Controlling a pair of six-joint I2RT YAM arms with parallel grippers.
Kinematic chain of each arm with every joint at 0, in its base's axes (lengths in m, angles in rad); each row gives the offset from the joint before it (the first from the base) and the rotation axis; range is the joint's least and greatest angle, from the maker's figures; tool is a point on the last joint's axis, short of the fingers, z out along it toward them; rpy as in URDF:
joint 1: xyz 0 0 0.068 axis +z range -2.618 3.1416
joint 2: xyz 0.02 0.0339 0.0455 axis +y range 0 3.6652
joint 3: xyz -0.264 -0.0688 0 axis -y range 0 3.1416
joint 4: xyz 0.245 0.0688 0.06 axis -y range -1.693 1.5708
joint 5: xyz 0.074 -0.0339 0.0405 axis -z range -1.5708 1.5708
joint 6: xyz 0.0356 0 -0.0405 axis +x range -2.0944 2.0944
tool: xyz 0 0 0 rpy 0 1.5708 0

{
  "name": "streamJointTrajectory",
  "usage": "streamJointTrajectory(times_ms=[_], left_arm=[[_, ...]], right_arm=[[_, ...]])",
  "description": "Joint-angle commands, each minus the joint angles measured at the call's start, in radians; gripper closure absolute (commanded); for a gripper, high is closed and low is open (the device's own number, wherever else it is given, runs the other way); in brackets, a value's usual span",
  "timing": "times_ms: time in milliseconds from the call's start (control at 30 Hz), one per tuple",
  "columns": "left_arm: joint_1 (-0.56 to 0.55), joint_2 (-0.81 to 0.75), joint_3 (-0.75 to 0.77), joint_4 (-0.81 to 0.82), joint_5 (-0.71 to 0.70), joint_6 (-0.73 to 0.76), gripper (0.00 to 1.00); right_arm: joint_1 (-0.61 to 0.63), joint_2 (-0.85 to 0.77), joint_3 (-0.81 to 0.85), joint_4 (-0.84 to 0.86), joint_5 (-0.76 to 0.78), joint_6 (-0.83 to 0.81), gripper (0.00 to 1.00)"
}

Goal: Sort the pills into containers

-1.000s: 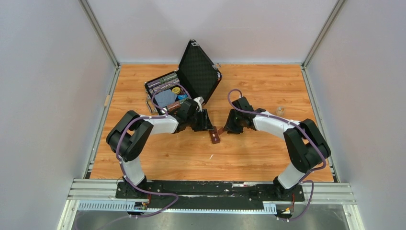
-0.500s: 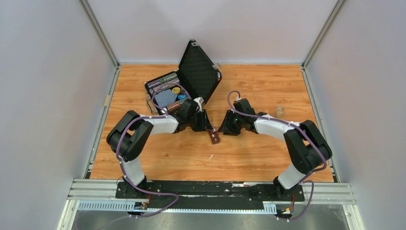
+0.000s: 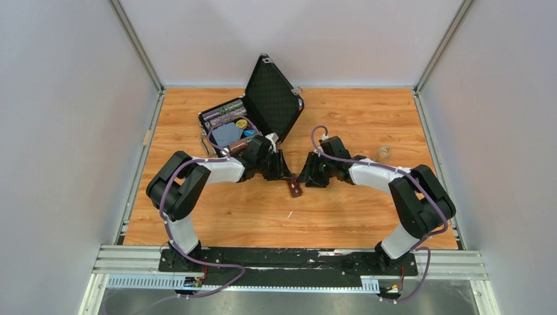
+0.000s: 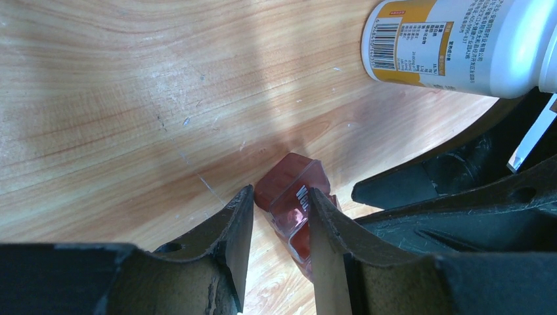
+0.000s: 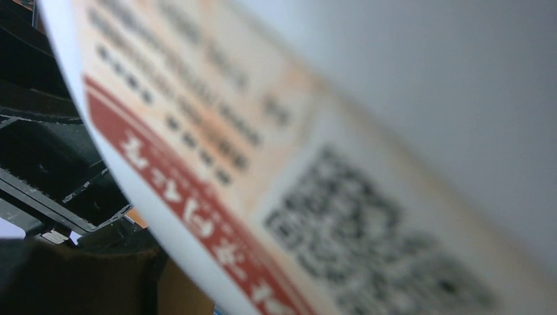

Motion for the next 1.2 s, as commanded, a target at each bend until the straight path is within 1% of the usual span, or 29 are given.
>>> streamJointTrajectory(times_ms=[0, 100, 333, 533, 633, 900, 933, 1100, 1167], left_arm=[[0.009, 0.006, 0.014, 0.025, 0.015, -0.027, 0.56], [0.009, -0.001, 0.011, 0.033, 0.019, -0.031, 0.55], [0.011, -0.034, -0.006, 0.07, 0.018, -0.031, 0.49], [0.01, -0.058, -0.03, 0.085, 0.03, -0.014, 0.48], [0.01, -0.075, -0.051, 0.095, 0.054, 0.022, 0.48], [0.011, -0.148, -0.124, 0.117, 0.071, 0.073, 0.48], [0.01, -0.152, -0.131, 0.12, 0.075, 0.073, 0.48], [0.011, -0.126, -0.146, 0.158, 0.104, 0.049, 0.56], [0.011, -0.113, -0.148, 0.168, 0.108, 0.039, 0.57]], right_arm=[[0.004, 0.011, 0.006, 0.037, -0.017, -0.022, 0.55], [0.004, 0.019, 0.006, 0.036, -0.013, -0.025, 0.56], [0.021, 0.029, -0.005, 0.029, 0.017, -0.034, 0.56], [0.036, 0.036, -0.001, 0.011, 0.056, -0.031, 0.54], [0.038, 0.043, 0.006, -0.01, 0.075, -0.023, 0.53], [0.042, 0.048, 0.005, -0.015, 0.084, -0.013, 0.53], [0.043, 0.046, 0.004, -0.015, 0.086, -0.012, 0.53], [0.048, 0.036, 0.001, -0.012, 0.09, -0.006, 0.53], [0.052, 0.026, 0.001, -0.009, 0.096, -0.001, 0.53]])
